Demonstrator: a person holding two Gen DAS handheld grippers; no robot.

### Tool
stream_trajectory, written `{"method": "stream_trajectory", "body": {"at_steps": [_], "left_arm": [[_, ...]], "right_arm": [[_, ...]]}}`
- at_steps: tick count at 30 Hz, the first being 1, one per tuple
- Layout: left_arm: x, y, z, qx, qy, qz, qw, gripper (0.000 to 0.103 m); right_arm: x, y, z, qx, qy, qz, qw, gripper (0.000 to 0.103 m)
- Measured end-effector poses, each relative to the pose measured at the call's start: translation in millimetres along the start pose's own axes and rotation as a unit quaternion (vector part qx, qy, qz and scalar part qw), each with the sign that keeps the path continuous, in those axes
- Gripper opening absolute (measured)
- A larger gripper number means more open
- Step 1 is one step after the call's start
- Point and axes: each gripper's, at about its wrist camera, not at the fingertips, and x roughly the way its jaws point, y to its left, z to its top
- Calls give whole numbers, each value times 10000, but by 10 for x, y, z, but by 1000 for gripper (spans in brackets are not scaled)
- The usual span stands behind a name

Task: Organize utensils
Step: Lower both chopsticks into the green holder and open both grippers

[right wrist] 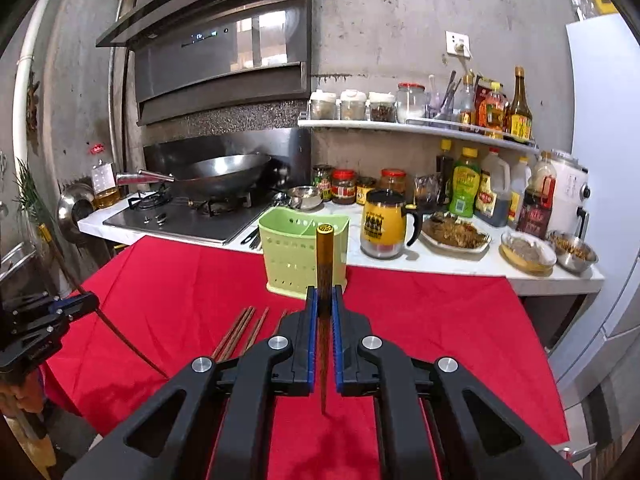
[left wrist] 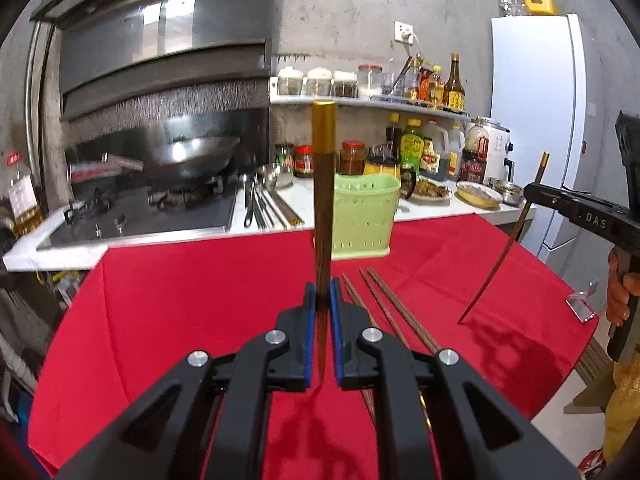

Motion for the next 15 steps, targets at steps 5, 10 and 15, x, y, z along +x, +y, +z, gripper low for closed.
{"method": "stream_trajectory", "body": {"at_steps": [5,10,15], "left_arm": [[112,-49,398,95,-368,16,9993,7],[359,-96,1077,170,-931,-17,9955,7],[702,-192,1665,105,-1450,-75,9894,7]], "right_arm": [[178,19,205,-71,-131,-48,9999,7],[361,16,712,-105,-648,-59,9978,7],[606,-14,1222,-40,-1327,-127,9911,7]]}}
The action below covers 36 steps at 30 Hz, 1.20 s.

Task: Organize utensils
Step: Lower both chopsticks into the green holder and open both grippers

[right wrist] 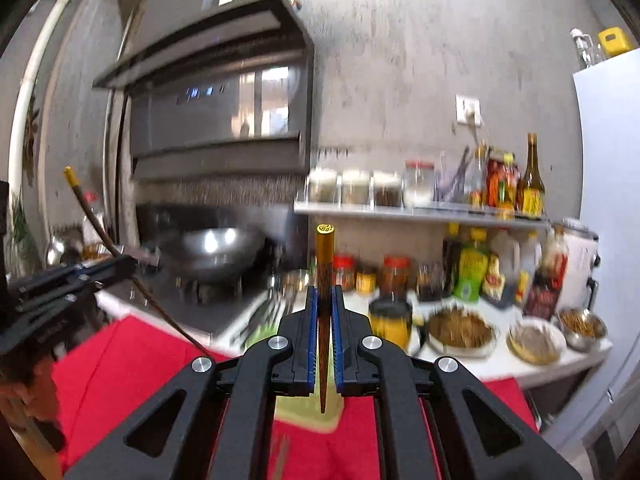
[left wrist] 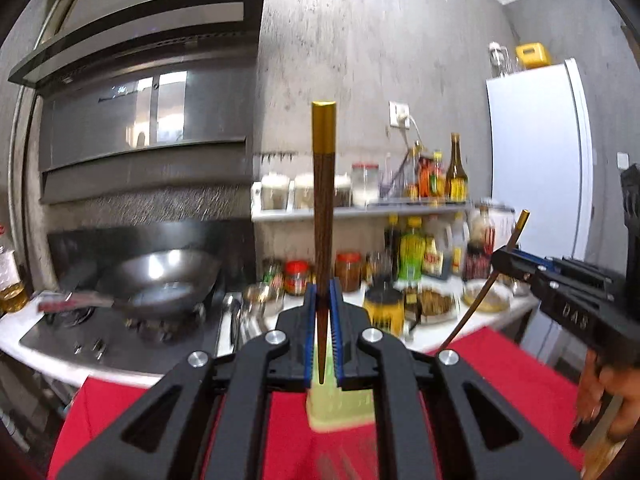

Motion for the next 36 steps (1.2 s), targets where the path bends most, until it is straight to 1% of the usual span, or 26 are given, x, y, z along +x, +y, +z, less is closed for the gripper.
{"method": "stream_trajectory", "body": {"at_steps": [3,5,7,11,15,16,17,18,19,20,22,23,25,26,27,29,30,33,34,36], "left_arm": [[414,-29,55,-60,42,-53,10000,7],[705,-29,-24,-106,251,-63,9996,7],[994,-40,-168,-124,577,-127,9982,7],[1290,-65,-457,-47,1012,-249,9945,7],[1444,-63,-660,-47,1387,-329,9898,7],[1426,-61,-664,-51,1435,-306,9892,9],[1370,-41,-663,-62,1421,-302,9894,15],[1295,-19,-625,-78,1344,-316,9904,18],[1202,0,-568,-93,1223,-312,9920,28],[1036,17,-480,-98,1046,-299,9940,35],[809,40,-359,-90,843,-245,9961,38],[648,61,-302,-79,761,-150,9970,40],[407,95,-250,-55,729,85,9973,43],[228,128,-268,-61,729,178,9972,45],[150,136,-285,-61,755,243,9968,45],[-82,184,-407,-76,897,435,9950,46],[-157,199,-473,-82,970,475,9941,46],[-390,241,-806,-68,1300,582,9898,46],[-476,254,-969,-71,1435,618,9877,46],[-561,275,-1203,-104,1659,641,9840,46]], "right_arm": [[288,-52,33,81,-37,17,10000,7],[466,-78,-38,112,37,43,9999,7],[661,-99,-155,102,249,46,9996,7],[916,-85,-420,-12,617,45,9981,7],[1032,-98,-558,0,911,106,9958,10],[1010,-103,-554,-5,914,102,9958,18],[973,-102,-539,-20,876,74,9961,31],[916,-107,-508,-50,808,19,9967,37],[792,-116,-459,-75,703,-38,9975,42],[723,-122,-426,-67,663,-40,9978,43],[480,-148,-358,-34,586,-70,9983,43],[379,-153,-344,-31,576,-82,9983,44],[151,-154,-351,-30,620,-80,9980,45],[62,-156,-372,-20,654,-81,9978,46],[-8,-159,-400,-9,705,-97,9975,46],[-211,-167,-541,113,849,-23,9963,47],[-295,-161,-636,165,956,18,9953,47],[-516,-95,-961,162,1229,103,9922,47],[-564,-73,-1048,136,1304,117,9913,47],[-699,-23,-1304,147,1493,156,9886,47]]}}
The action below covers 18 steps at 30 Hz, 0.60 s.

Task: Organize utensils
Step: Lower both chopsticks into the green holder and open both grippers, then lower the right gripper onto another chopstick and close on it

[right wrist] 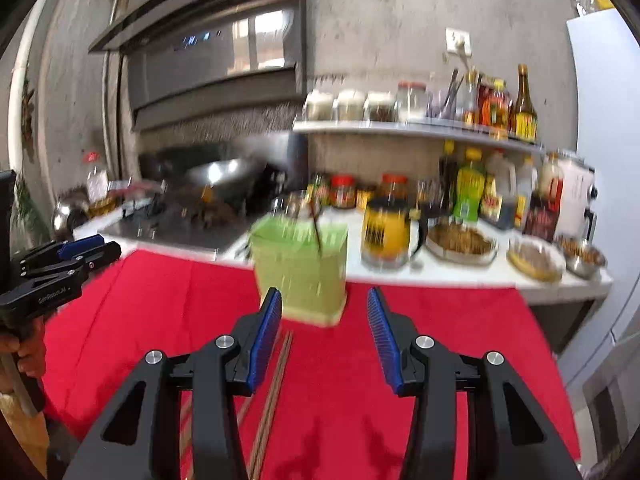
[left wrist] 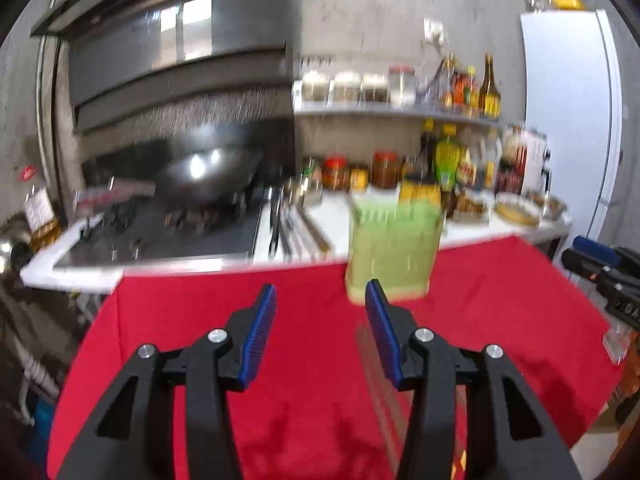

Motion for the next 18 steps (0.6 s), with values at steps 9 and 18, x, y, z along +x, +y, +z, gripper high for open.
{"method": "stream_trajectory", "body": {"at_steps": [9,18], "left_arm": [[57,111,-952,-333,809,-107,9961,46],[117,47,-1200,-260,1043,-130,9941,46]], "right_arm": [[40,159,-847,121,651,-51,9978,47],[316,291,-1104,216,1171,146,9928,42]]}}
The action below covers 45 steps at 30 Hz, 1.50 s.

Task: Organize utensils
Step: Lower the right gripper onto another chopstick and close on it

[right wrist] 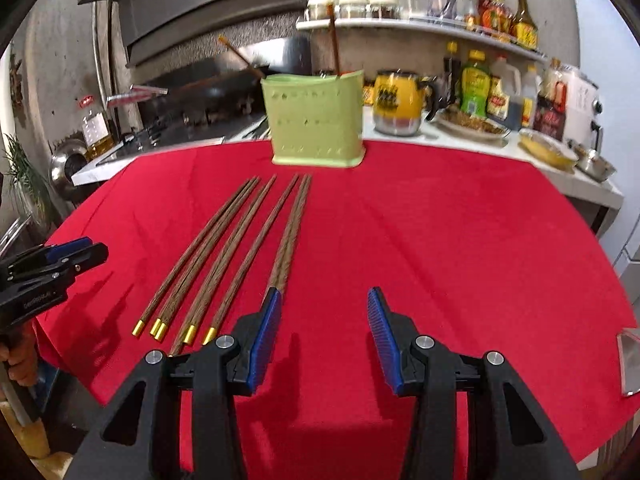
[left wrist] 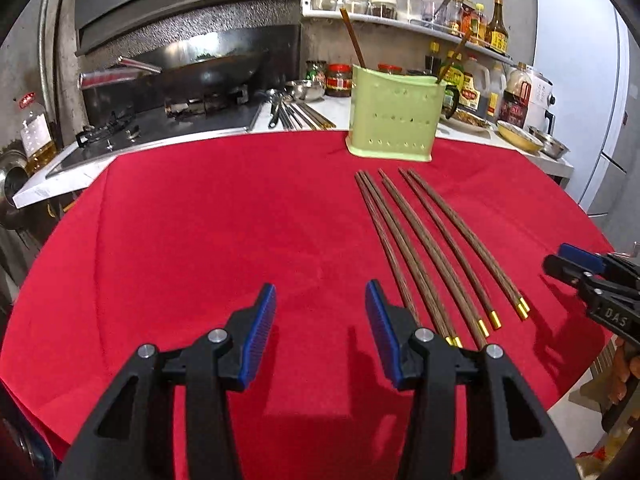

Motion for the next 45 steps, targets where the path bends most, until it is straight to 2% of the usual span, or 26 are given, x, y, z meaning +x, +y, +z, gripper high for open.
{"method": "stream_trajectory", "body": {"at_steps": [2,3,4,7,15,20,24,27,30,32,33,37,40,42,44,45], "left_arm": [[48,3,16,-22,44,-58,10000,46],[56,-8,24,-14,47,-60,10000,46],[70,-12,34,0,48,-59,10000,46],[114,-3,59,5,75,-94,9999,46],[213,-52,77,27,212,-241,9995,46],[256,-129,87,97,356,-377,9986,46],[290,-262,72,229,565,-709,9956,46],[339,-416,34,458,732,-789,9931,38],[420,-513,19,597,861,-523,9931,25],[447,-560,19,626,917,-477,9927,15],[443,-594,16,706,922,-432,9923,14],[373,-669,-47,963,974,-333,9900,13],[283,-636,-128,960,983,-290,9901,14],[211,-612,-196,954,938,-308,9905,17],[169,-578,-242,897,874,-412,9913,27],[147,-564,-267,873,832,-455,9917,28]], "right_arm": [[64,56,26,-54,67,74,9999,26],[117,87,47,-78,137,121,9998,21],[150,97,65,-91,188,147,9997,11],[264,134,111,-99,352,295,9989,7],[467,146,144,-120,686,307,9971,7],[490,100,149,-174,742,-2,9971,8],[421,-17,93,-148,700,-218,9972,8],[362,-107,49,-48,679,-206,9975,8],[323,-150,18,1,654,-203,9977,8],[301,-155,-4,6,629,-195,9978,10],[288,-161,-24,13,623,-155,9979,10],[196,-202,-117,44,509,80,9987,11],[100,-240,-215,14,373,196,9991,14],[40,-244,-281,-45,274,221,9994,17],[-11,-232,-340,-93,176,235,9995,23],[-28,-217,-364,-121,130,204,9996,23]]}}
